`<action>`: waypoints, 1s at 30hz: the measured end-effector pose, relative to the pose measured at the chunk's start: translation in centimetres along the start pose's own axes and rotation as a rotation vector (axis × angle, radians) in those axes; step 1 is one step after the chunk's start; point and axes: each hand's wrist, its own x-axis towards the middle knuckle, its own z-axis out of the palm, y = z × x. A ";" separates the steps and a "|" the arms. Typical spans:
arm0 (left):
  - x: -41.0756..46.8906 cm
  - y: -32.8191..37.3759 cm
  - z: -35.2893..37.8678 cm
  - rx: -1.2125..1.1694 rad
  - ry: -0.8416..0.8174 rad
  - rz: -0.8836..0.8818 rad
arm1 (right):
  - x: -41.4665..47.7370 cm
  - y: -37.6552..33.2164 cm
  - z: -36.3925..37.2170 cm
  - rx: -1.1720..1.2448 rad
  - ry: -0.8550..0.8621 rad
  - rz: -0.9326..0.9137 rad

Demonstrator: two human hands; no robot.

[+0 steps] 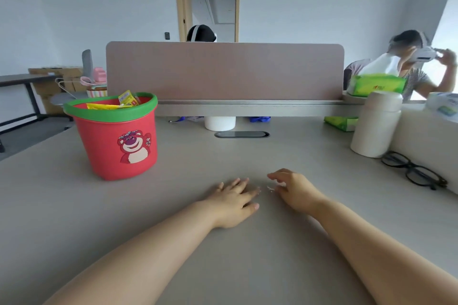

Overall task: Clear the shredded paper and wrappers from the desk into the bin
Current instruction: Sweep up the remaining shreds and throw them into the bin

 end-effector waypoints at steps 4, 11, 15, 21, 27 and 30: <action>1.0 -0.2 -0.2 -0.032 0.203 0.008 | 0.3 0.8 -0.3 -0.024 -0.016 0.024; 3.2 -0.1 -2.1 -0.227 0.199 -0.009 | 0.4 0.7 -0.1 0.067 -0.019 -0.011; 4.0 0.6 -2.1 -0.280 0.286 -0.048 | 0.6 0.6 0.2 0.133 0.040 0.000; 4.5 1.1 -1.7 -0.212 0.366 -0.100 | 1.4 0.2 0.6 0.084 0.039 0.013; 5.0 2.1 -1.1 0.077 0.270 -0.129 | 1.4 -1.1 0.8 -0.164 -0.106 0.050; 4.6 1.9 -0.7 0.093 0.282 -0.096 | 1.1 -1.1 1.0 -0.222 -0.113 0.051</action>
